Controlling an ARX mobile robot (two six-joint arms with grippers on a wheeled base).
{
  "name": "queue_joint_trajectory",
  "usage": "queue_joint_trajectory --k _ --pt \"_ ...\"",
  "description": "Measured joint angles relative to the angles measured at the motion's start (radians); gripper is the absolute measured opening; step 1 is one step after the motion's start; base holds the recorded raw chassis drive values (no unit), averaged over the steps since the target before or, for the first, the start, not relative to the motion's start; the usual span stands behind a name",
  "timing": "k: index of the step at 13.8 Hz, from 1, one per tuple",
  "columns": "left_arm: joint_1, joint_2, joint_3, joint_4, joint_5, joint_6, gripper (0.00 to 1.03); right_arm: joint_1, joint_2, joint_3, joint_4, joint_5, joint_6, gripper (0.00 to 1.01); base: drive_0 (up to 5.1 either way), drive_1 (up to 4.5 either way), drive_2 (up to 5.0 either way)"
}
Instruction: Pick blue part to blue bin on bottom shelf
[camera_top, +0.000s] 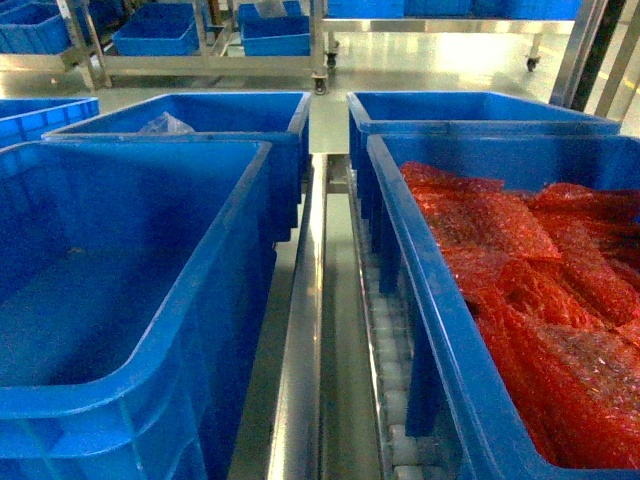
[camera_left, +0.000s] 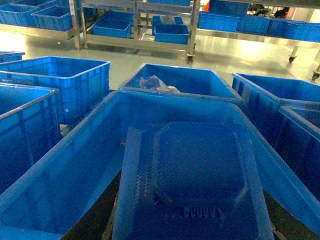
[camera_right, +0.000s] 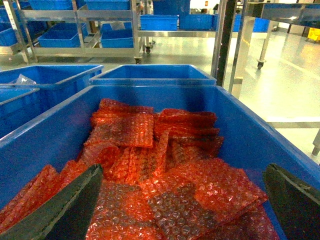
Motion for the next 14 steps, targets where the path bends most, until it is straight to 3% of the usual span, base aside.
queue_joint_trajectory --k 5,9,11,14 --pt "-0.006 -0.003 -0.008 0.041 -0.017 0.011 0.43 0.0 0.0 0.0 0.0 0.0 0.0 0.98 0.0 0.0 0.0" --pt "-0.056 -0.009 -0.018 0.114 -0.076 0.088 0.43 0.0 0.0 0.0 0.0 0.0 0.0 0.98 0.0 0.0 0.0" --pt "-0.074 0.094 -0.02 0.25 -0.081 0.108 0.43 0.0 0.0 0.0 0.0 0.0 0.0 0.98 0.0 0.0 0.0" --pt "-0.099 0.529 0.003 0.624 -0.066 0.105 0.43 0.0 0.0 0.0 0.0 0.0 0.0 0.98 0.0 0.0 0.0"
